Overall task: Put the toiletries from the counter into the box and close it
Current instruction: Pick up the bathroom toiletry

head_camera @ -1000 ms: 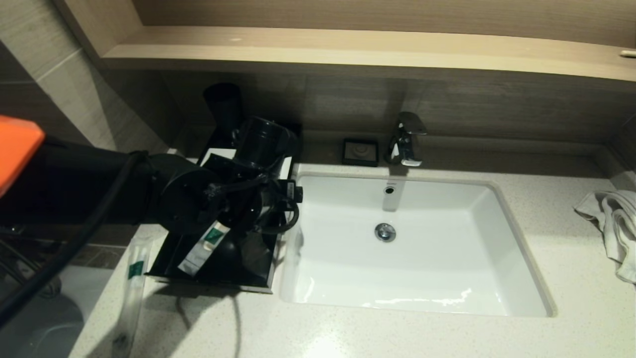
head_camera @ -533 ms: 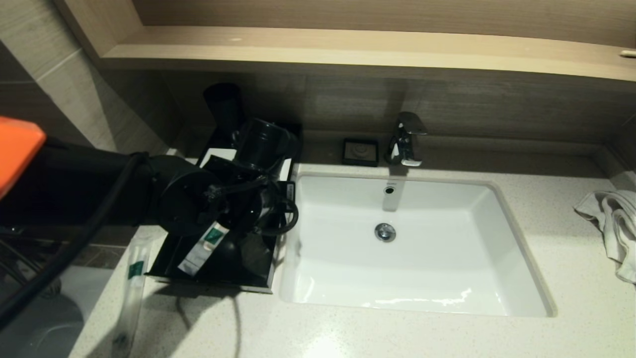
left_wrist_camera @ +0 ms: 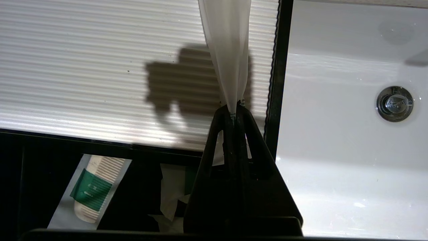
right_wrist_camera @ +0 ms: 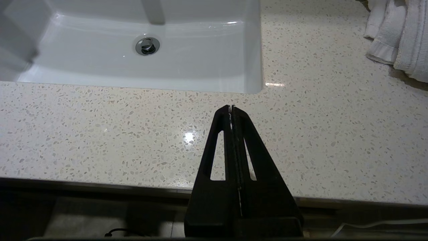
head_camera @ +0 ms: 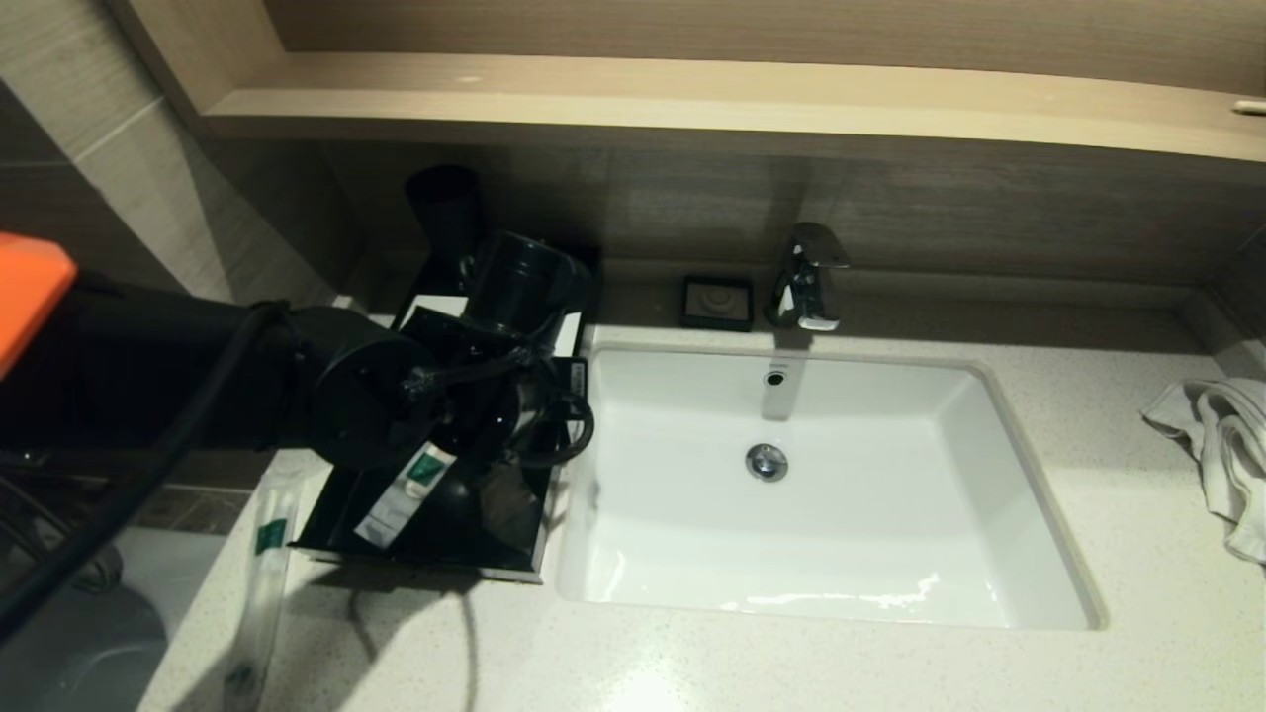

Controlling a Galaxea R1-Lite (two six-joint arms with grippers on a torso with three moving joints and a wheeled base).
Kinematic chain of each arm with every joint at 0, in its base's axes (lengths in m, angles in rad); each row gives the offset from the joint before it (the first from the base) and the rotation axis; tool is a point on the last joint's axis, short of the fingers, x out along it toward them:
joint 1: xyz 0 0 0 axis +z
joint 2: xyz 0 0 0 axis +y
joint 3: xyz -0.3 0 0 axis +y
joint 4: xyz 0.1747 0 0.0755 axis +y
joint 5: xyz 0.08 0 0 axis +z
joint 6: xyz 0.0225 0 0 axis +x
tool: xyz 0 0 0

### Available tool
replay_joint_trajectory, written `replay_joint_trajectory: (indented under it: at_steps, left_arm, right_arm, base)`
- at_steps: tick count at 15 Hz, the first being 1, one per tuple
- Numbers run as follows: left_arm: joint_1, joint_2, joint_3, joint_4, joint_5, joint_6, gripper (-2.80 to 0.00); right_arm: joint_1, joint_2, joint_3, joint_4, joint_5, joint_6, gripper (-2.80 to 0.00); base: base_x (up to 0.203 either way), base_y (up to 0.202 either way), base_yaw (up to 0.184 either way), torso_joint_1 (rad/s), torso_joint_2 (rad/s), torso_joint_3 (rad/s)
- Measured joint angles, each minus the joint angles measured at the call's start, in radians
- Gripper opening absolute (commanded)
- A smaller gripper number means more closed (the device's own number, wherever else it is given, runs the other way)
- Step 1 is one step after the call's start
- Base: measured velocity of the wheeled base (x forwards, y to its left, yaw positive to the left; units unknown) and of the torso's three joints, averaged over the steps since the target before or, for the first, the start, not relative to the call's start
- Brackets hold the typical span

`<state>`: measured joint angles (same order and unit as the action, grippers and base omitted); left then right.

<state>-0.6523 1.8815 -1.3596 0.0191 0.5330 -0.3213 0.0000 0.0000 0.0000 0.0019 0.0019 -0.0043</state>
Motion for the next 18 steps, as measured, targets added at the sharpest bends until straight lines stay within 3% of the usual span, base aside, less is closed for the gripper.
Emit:
replay_joint_trajectory:
  at_steps: [9, 18]
  left_arm:
    - [0.000, -0.050, 0.008, 0.016, 0.020, 0.009, -2.80]
    - [-0.004, -0.214, 0.142, 0.016, 0.021, 0.027, -2.80]
  right_arm:
    - [0.000, 0.000, 0.000, 0.000, 0.000, 0.000, -2.80]
    - [0.000, 0.000, 0.000, 0.000, 0.000, 0.000, -2.80]
  base:
    - [0.000, 0.000, 0.000, 0.000, 0.00, 0.000]
    - [0.000, 0.000, 0.000, 0.000, 0.00, 0.000]
